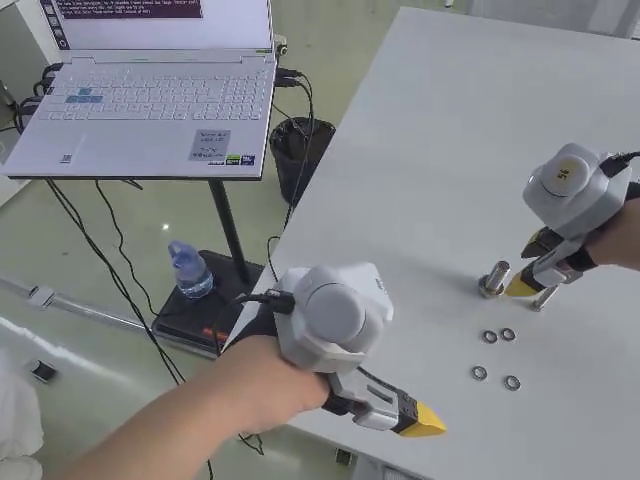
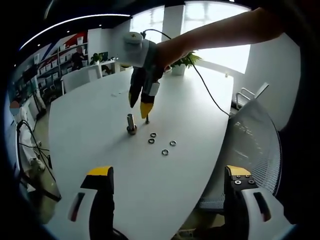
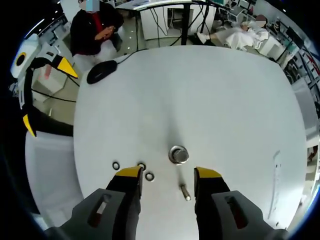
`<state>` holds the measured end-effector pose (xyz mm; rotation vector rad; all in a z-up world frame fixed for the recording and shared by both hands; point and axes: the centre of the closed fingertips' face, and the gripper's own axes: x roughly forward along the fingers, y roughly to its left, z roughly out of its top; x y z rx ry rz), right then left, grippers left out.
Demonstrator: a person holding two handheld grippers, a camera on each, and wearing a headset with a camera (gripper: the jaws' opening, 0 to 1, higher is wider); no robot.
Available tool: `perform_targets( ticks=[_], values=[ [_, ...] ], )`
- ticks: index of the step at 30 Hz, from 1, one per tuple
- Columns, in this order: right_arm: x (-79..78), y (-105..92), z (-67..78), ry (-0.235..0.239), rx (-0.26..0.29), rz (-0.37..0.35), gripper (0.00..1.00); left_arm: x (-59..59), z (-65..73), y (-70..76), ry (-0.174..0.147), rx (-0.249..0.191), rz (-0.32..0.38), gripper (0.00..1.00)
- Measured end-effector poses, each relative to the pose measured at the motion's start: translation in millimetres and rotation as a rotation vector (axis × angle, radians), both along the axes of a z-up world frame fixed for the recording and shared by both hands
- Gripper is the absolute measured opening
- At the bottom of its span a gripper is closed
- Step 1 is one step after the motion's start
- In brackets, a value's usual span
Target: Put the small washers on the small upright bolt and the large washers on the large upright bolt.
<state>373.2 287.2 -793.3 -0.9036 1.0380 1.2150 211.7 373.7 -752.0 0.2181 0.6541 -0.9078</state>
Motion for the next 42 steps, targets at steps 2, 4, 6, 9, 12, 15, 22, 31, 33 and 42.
perform_targets(
  ticks=[2, 4, 6, 9, 12, 15, 22, 31, 33, 42],
  values=[
    [-5.3, -1.6, -0.6, 0.001, 0.002, 0.008, 0.43, -0.1, 0.2, 0.2, 0.000, -0.001, 0.005, 0.92],
    [-5.4, -5.8, -4.7, 0.007, 0.007, 0.013, 0.43, 0.6, 1.1, 0.7, -0.003, -0.003, 0.013, 0.92],
    [-9.7, -6.2, -5.8, 0.006, 0.018, 0.021, 0.43, 0.7, 1.5, 0.6, -0.004, -0.005, 0.016, 0.92],
    [-18.1, -7.3, -7.8, 0.008, 0.022, 0.033, 0.42, -0.3, 0.0, -0.1, -0.002, 0.002, 0.013, 0.92],
    [-27.6, -6.3, -9.5, 0.014, 0.028, 0.044, 0.42, -0.8, -0.3, -0.9, -0.001, 0.002, 0.014, 0.91],
    [-35.4, -4.9, -10.9, 0.009, 0.029, 0.062, 0.41, -2.4, -0.7, -2.0, -0.001, 0.003, 0.012, 0.91],
    [-45.3, -2.3, -14.8, 0.005, 0.022, 0.078, 0.39, -4.8, -3.5, -2.3, 0.005, 0.010, 0.006, 0.91],
    [-56.5, 2.3, -29.9, 0.018, 0.005, 0.098, 0.39, 0.3, 1.7, 1.4, 0.000, 0.001, 0.017, 0.91],
    [-57.3, 3.0, -34.6, 0.012, -0.009, 0.116, 0.38, -0.1, 1.3, 1.2, -0.001, 0.004, 0.015, 0.91],
    [-56.5, 7.5, -49.0, 0.009, -0.019, 0.120, 0.35, -0.9, -2.5, 1.0, 0.007, 0.005, 0.009, 0.90]
  ],
)
